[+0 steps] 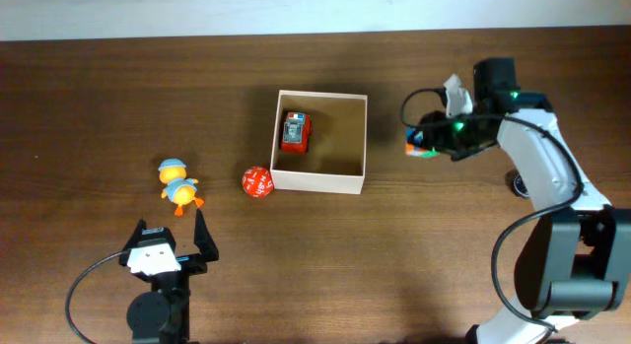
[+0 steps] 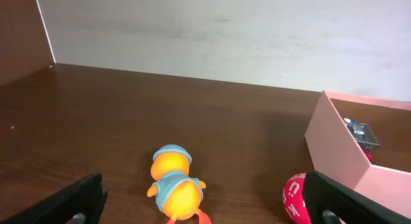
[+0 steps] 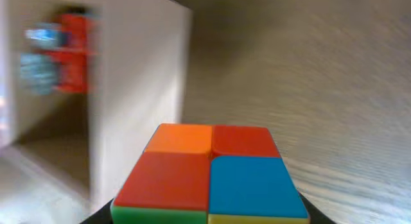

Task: Pack container
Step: 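Lift the cube and carry it left over the box, then lower the cube into the box beside the truck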

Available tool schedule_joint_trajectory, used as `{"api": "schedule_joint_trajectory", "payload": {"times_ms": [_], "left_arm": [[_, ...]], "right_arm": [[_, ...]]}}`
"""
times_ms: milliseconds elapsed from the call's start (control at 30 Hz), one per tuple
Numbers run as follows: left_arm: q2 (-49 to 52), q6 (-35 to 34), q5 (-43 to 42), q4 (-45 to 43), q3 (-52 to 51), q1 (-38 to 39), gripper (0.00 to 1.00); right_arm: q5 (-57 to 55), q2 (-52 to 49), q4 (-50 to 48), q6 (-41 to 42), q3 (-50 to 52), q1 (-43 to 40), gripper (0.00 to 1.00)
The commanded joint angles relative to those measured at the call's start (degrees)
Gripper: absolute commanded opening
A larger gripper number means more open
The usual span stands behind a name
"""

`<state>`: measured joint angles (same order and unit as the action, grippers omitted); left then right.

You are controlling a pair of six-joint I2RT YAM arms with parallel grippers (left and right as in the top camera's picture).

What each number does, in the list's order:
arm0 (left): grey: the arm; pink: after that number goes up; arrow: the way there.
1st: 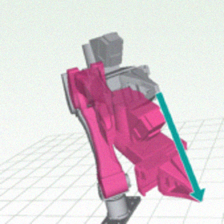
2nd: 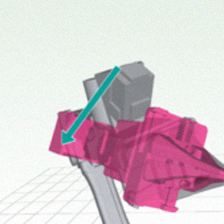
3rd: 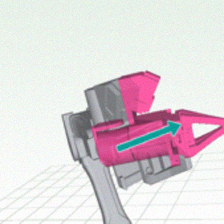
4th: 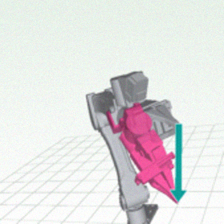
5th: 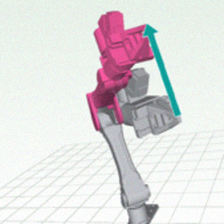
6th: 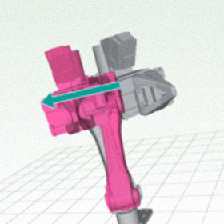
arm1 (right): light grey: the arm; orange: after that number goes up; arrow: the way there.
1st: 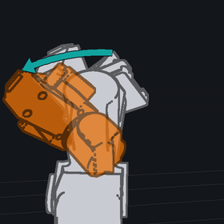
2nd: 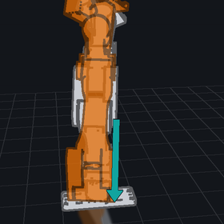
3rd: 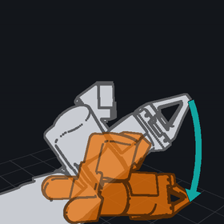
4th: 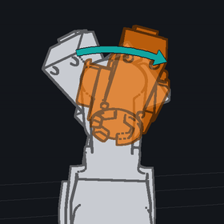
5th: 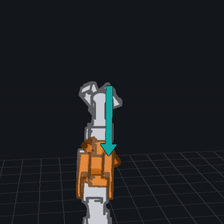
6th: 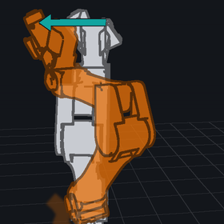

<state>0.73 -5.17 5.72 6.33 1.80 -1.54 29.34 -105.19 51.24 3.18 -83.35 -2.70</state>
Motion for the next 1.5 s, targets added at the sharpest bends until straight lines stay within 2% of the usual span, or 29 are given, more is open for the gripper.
{"api": "schedule_joint_trajectory", "payload": {"times_ms": [0,100,300,500,667,800,1233,1467], "left_arm": [[-0.35,0.92,-0.96,-0.13,-0.37,-0.28,0.99],[-0.35,0.92,-0.96,-0.13,-0.37,-0.28,0.99],[-0.35,0.92,-0.96,-0.13,-0.37,-0.28,0.99],[-0.35,0.90,-0.96,-0.13,-0.37,-0.28,0.99],[-0.35,0.90,-0.96,-0.13,-0.37,-0.28,0.99],[-0.35,0.90,-0.96,-0.13,-0.37,-0.28,0.99],[-0.35,0.90,-0.96,-0.13,-0.37,-0.28,0.99],[-0.35,0.90,-0.96,-0.13,-0.37,-0.28,0.99]], "right_arm": [[11.63,-0.17,2.62,-6.95,-5.73,0.85,0.50],[15.67,-0.17,4.72,-10.12,-9.01,3.76,0.50],[13.29,-0.17,0.72,-7.63,-10.54,12.46,0.50],[-7.21,-0.17,-6.69,4.11,-10.51,22.56,0.50],[-27.80,-0.22,-8.68,14.73,-10.51,28.85,0.50],[-35.98,-1.20,-9.27,18.40,-10.49,30.25,0.50],[-37.92,-9.51,-11.26,20.31,-10.45,30.23,0.50],[-39.71,-10.38,-12.81,22.91,-10.45,30.08,0.50]]}}
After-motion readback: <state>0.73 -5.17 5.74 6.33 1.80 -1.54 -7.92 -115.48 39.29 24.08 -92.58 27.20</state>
